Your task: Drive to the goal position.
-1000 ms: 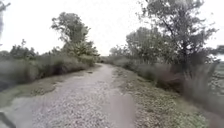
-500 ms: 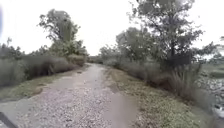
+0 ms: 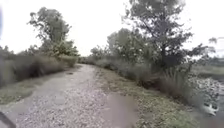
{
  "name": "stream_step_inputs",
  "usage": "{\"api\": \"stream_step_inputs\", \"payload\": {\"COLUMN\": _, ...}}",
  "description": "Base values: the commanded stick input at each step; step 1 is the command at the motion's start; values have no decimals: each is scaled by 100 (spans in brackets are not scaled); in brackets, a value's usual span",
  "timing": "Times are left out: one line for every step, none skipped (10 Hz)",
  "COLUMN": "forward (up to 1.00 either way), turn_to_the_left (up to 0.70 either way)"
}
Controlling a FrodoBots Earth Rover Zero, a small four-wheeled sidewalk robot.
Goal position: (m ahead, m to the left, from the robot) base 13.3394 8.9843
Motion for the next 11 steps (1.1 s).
{"api": "stream_step_inputs", "payload": {"forward": 0, "turn_to_the_left": -70}}
{"api": "stream_step_inputs", "payload": {"forward": 0, "turn_to_the_left": 0}}
{"api": "stream_step_inputs", "payload": {"forward": 0, "turn_to_the_left": 0}}
{"api": "stream_step_inputs", "payload": {"forward": 0, "turn_to_the_left": 0}}
{"api": "stream_step_inputs", "payload": {"forward": 0, "turn_to_the_left": 0}}
{"api": "stream_step_inputs", "payload": {"forward": 0, "turn_to_the_left": 0}}
{"api": "stream_step_inputs", "payload": {"forward": 0, "turn_to_the_left": 0}}
{"api": "stream_step_inputs", "payload": {"forward": 0, "turn_to_the_left": 0}}
{"api": "stream_step_inputs", "payload": {"forward": 0, "turn_to_the_left": 0}}
{"api": "stream_step_inputs", "payload": {"forward": 0, "turn_to_the_left": 0}}
{"api": "stream_step_inputs", "payload": {"forward": 0, "turn_to_the_left": 2}}
